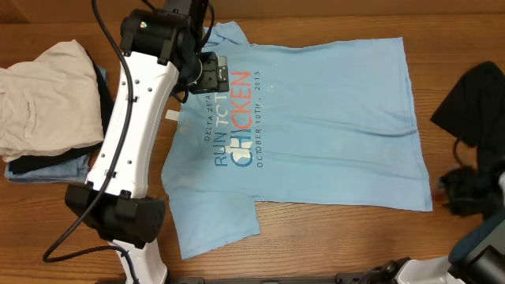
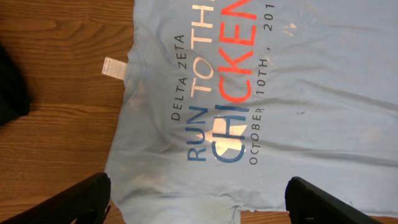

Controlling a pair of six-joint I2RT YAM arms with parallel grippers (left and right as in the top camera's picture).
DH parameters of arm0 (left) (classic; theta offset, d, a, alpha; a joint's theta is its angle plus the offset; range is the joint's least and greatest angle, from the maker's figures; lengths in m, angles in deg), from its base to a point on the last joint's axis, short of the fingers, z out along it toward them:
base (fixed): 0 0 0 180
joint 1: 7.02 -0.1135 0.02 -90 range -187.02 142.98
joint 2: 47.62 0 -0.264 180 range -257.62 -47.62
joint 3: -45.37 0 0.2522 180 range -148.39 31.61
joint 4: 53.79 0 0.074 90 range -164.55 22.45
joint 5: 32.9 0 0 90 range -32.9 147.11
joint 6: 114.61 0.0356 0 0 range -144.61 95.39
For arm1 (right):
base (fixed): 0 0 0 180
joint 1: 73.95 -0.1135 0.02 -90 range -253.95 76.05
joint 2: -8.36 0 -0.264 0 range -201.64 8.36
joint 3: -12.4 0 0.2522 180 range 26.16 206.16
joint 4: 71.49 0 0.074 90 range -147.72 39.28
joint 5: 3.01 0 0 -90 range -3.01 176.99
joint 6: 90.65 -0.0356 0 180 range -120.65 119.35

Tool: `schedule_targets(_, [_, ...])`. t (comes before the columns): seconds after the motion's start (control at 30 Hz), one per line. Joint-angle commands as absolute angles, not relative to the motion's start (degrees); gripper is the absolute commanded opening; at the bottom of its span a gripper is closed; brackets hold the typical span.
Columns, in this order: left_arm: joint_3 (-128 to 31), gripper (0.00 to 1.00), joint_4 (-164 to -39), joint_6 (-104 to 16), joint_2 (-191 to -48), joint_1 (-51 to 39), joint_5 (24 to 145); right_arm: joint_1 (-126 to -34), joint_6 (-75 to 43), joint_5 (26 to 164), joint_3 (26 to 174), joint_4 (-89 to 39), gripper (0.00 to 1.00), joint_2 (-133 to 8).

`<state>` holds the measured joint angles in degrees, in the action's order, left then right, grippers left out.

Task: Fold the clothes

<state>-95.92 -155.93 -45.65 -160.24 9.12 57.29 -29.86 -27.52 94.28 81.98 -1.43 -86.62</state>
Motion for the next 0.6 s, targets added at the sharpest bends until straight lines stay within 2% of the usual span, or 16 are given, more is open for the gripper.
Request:
schedule_targets(0.0, [-96.03, 0.94, -156.37, -46.45, -159.8, 8.51, 56.5, -29.95, -28.2, 95.79, 76.18, -4.95, 0.53, -85.77])
schedule_targets(0.1, [-96.0, 0.95, -156.87, -46.48, -159.8, 8.38, 56.5, -29.95, -28.99, 94.15, 72.42, -8.49, 0.58, -85.77])
schedule_targets(0.17, [-95.98, 0.95, -156.87, -46.5, -159.8, 8.2, 56.5, -30.01, -29.01, 94.21, 68.6, -12.62, 0.58, -85.77])
schedule_targets(0.27, [-95.98, 0.94, -157.37, -46.94, -159.78, 7.87, 56.29, -30.01, -28.99, 94.15, 65.98, -16.34, 0.33, -85.77])
schedule_targets(0.33, [-95.98, 0.93, -159.21, -49.16, -159.26, 5.88, 55.06, -30.01, -28.97, 94.17, 65.93, -16.47, 0.22, -85.77])
schedule_targets(0.4, [-95.98, 0.93, -161.55, -49.97, -158.43, 3.94, 56.15, -30.01, -28.99, 94.21, 65.91, -16.51, 0.15, -85.77])
schedule_targets(0.53, [-95.52, 0.93, -164.04, -51.09, -156.7, 3.5, 57.01, -30.01, -28.99, 94.85, 65.89, -15.75, 0.15, -85.77])
schedule_targets(0.57, [-94.5, 0.93, -163.95, -51.09, -155.54, 3.54, 56.98, -30.01, -28.99, 94.87, 65.89, -15.35, 0.24, -85.77])
